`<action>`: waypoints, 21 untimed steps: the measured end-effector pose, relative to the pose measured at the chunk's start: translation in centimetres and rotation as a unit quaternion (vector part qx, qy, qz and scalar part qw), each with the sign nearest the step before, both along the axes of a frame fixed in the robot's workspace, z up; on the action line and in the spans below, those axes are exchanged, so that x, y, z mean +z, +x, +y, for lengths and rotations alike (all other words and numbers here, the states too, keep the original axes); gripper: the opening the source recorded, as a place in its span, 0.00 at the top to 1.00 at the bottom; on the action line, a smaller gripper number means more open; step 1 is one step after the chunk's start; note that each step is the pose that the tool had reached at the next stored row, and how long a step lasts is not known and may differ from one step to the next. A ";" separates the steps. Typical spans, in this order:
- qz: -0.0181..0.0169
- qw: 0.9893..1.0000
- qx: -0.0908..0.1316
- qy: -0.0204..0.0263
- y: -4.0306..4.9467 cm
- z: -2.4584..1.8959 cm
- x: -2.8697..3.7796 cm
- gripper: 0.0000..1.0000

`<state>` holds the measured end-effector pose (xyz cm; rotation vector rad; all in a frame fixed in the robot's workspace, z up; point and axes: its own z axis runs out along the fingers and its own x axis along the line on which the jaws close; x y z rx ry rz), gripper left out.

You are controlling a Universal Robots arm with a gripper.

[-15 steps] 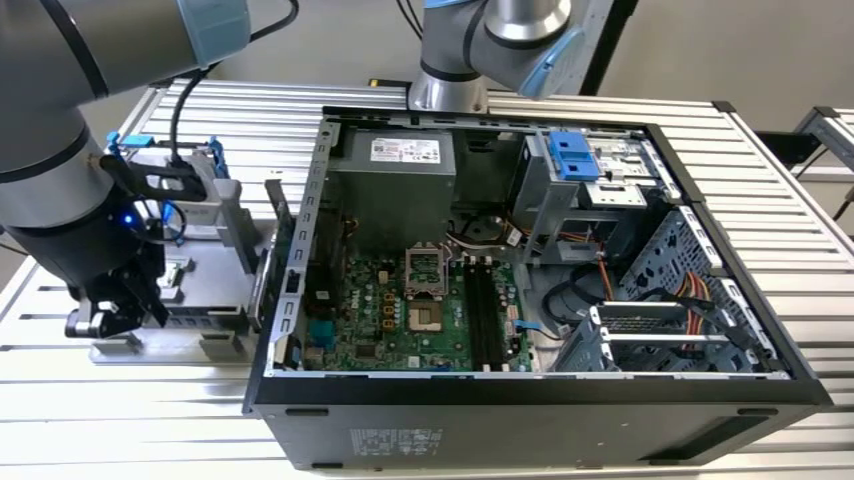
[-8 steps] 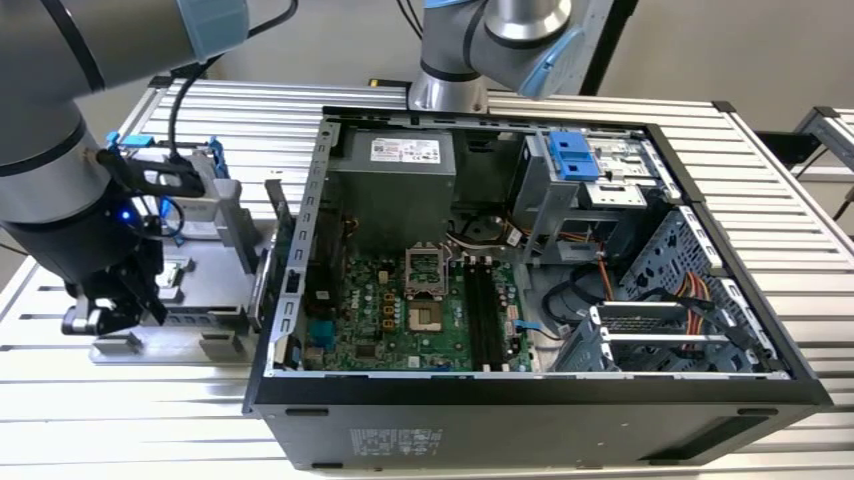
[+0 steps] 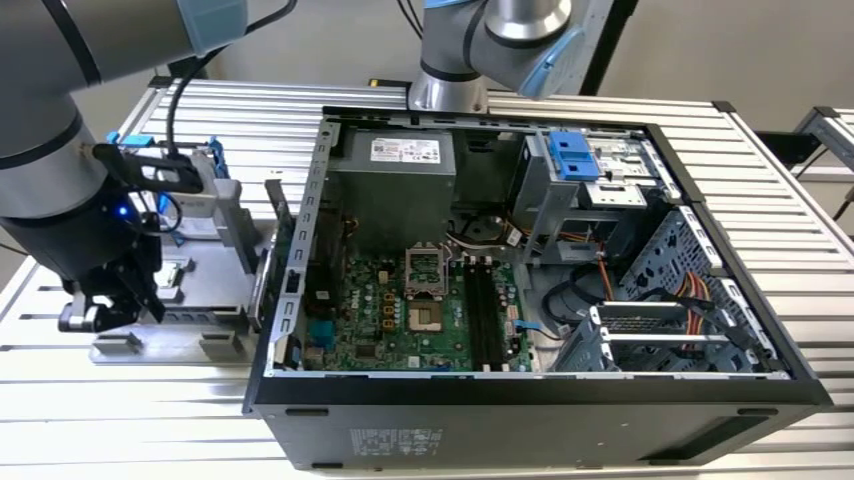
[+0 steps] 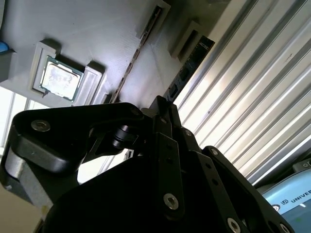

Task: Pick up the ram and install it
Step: 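Pick up the ram and move it above insertion slot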

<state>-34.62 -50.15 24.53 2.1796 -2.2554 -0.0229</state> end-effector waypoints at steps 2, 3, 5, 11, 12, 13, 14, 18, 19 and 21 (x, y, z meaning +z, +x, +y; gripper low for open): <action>0.000 1.000 0.000 0.000 0.00 0.00 0.09 1.00; 0.000 1.000 0.000 0.000 0.00 0.00 0.13 1.00; 0.000 1.000 0.000 0.000 0.00 0.00 0.20 1.00; 0.000 1.000 0.000 0.000 0.00 0.00 0.40 1.00; 0.000 1.000 0.000 0.000 0.00 0.00 0.44 1.00; 0.000 1.000 0.000 0.000 0.00 0.00 0.48 1.00; 0.000 1.000 0.000 0.000 0.00 0.00 0.52 1.00; 0.000 1.000 0.000 0.000 0.00 0.00 0.64 1.00; 0.000 1.000 0.000 0.000 0.00 0.00 0.69 1.00; 0.000 1.000 0.000 0.000 0.00 0.00 0.80 1.00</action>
